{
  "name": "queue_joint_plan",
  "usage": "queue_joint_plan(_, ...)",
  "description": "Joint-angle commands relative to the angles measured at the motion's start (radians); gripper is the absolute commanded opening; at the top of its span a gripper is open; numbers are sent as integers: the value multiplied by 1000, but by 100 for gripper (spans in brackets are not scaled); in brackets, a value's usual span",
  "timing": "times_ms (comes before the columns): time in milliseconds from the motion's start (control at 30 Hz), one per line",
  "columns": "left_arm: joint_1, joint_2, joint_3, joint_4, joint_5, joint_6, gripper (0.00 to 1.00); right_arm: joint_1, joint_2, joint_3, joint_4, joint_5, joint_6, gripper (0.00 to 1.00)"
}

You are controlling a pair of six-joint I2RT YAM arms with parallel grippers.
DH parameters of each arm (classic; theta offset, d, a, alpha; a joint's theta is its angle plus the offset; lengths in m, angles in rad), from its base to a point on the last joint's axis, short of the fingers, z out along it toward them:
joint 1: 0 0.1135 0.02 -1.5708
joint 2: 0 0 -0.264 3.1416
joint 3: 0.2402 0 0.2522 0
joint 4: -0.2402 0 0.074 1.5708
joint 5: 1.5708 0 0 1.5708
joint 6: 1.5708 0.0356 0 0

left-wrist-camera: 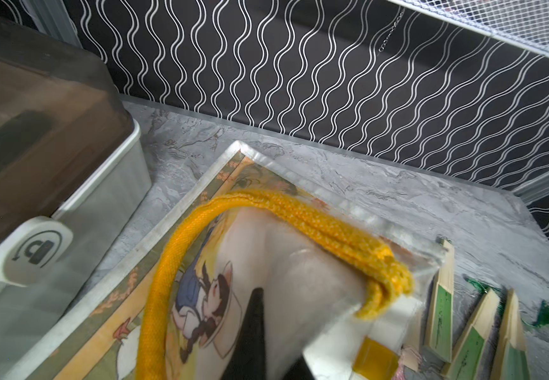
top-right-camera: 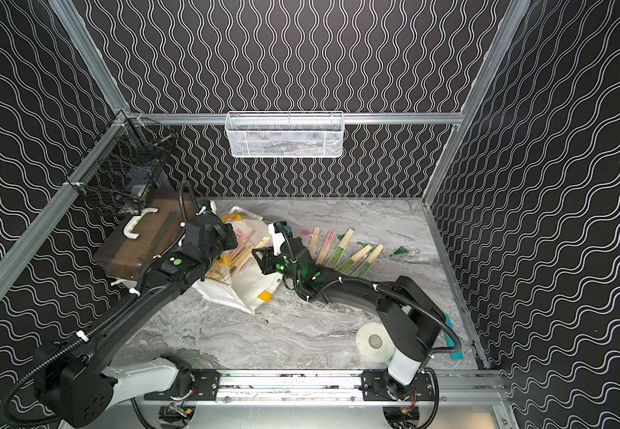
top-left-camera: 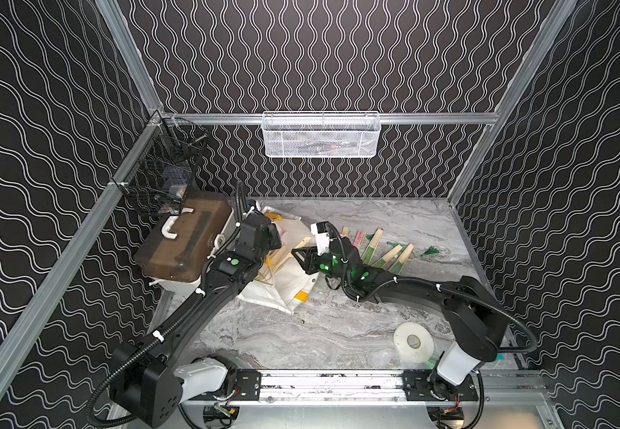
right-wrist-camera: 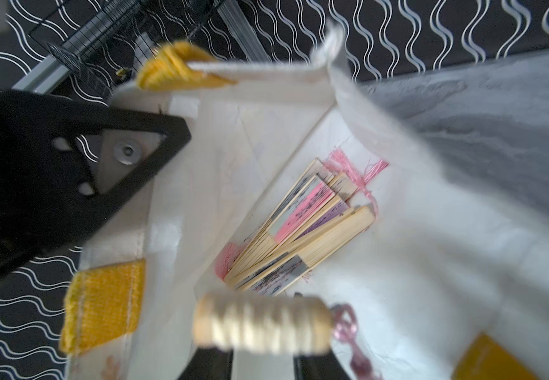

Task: Take out the folding fans from the tote bags
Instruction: Pick up the folding fan from the canvas bag.

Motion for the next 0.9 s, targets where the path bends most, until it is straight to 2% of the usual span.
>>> queue_joint_plan(0, 17, -10, 16, -9, -47, 36, 0, -14, -66, -18, -55, 43, -55, 30)
queue_joint_plan(233, 45, 0, 39, -49, -25, 61, 0, -97, -218, -28, -191, -25, -31, 30)
queue_joint_plan(400, 52, 25, 46, -57, -13, 55, 0, -121, -309, 8, -331, -27, -60, 30)
queue_joint_plan(600, 53, 21, 52, -66, -11, 62, 0, -228, -385, 67, -488, -72, -32, 30)
queue_joint_plan(867, 54, -4, 65, -87, 8, 73, 0, -362, -360, 209, -735, -59, -59, 32)
